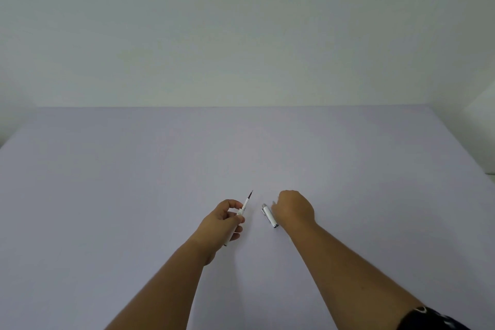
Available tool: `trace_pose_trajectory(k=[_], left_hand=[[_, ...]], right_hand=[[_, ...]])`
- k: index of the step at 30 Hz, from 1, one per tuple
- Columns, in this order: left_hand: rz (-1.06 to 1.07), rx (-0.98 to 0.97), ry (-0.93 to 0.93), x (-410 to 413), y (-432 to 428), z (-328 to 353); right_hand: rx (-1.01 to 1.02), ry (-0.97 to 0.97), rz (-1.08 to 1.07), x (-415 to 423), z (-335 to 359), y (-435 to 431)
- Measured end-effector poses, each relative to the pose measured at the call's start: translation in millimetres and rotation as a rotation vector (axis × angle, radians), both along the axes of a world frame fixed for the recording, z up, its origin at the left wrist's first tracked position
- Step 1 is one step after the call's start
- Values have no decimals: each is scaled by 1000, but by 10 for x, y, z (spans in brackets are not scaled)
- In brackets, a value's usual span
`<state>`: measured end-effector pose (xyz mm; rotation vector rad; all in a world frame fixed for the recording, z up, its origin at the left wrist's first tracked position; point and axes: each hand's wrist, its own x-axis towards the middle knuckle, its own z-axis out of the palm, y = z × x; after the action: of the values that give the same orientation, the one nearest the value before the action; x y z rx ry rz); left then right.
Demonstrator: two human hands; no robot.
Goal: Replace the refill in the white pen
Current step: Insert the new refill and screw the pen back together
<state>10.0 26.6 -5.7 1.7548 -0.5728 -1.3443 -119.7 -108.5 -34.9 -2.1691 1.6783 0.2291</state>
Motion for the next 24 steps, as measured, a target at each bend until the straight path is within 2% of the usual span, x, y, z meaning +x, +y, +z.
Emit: trace_pose_trajectory(k=[4, 9, 13, 17, 24], left_hand=[[-20, 16, -19, 5, -8, -3], [-40, 25, -34, -11, -37, 28], [-54, 22, -42, -44, -55, 80], [-62, 9, -47, -91, -77, 137], [-74, -7, -63, -176, -84, 179]], right_hand=[[16, -119, -74, 7, 11, 21], [184, -713, -307, 67, 270, 33], [354, -1070, -464, 80, 432, 67], [382, -1179, -505, 41, 510, 97], [374, -1141, -449, -63, 566, 164]])
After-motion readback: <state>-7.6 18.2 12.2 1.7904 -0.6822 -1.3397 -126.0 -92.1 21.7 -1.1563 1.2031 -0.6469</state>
